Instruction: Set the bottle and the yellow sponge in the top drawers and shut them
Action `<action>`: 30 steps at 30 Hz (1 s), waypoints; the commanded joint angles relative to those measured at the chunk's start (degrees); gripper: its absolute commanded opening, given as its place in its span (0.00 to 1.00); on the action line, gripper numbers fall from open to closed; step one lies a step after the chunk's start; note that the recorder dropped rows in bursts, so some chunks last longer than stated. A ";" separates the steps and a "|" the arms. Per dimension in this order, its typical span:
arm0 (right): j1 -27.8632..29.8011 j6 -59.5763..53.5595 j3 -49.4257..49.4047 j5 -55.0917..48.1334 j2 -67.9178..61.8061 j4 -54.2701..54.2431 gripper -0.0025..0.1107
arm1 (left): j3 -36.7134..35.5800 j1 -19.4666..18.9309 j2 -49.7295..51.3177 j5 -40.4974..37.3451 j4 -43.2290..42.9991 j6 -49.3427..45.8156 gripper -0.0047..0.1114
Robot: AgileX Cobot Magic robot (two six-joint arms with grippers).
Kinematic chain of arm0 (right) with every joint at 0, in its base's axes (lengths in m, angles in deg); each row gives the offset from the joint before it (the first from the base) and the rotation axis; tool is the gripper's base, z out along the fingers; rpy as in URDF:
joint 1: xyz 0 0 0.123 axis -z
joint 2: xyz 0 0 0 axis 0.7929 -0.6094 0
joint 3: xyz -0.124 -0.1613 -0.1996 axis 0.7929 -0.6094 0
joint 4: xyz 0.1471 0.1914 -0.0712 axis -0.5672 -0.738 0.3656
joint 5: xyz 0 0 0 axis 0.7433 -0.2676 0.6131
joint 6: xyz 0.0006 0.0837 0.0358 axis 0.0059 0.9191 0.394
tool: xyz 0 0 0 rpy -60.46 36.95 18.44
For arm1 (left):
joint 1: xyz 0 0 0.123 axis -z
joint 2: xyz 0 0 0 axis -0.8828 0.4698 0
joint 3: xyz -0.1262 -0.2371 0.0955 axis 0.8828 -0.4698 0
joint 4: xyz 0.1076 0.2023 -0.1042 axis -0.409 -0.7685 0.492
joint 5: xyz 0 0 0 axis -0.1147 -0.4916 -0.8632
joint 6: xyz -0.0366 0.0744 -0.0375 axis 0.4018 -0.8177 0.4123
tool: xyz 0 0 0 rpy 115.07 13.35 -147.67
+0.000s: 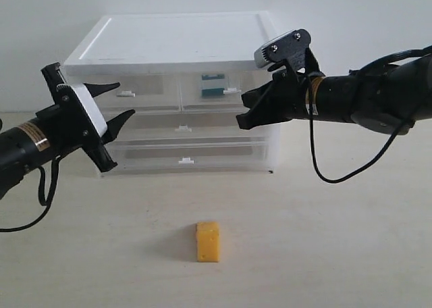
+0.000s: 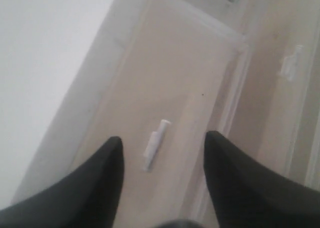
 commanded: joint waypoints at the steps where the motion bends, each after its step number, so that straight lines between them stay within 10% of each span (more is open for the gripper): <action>1: 0.60 2.82 0.48 2.55 -0.06 -1.25 0.02 | 0.75 0.28 1.51 2.76 0.93 -1.50 0.42; 7: 0.60 8.40 0.48 12.55 -0.06 1.12 0.02 | 2.48 0.28 3.07 2.69 1.74 -1.97 0.08; 20: 0.60 10.98 0.48 15.53 -0.06 1.64 0.02 | -1.51 5.67 3.07 4.46 11.04 -28.34 0.07; 30: 0.60 10.98 0.48 15.53 -0.06 1.64 0.02 | -9.48 8.50 -2.28 7.52 12.25 -29.12 0.07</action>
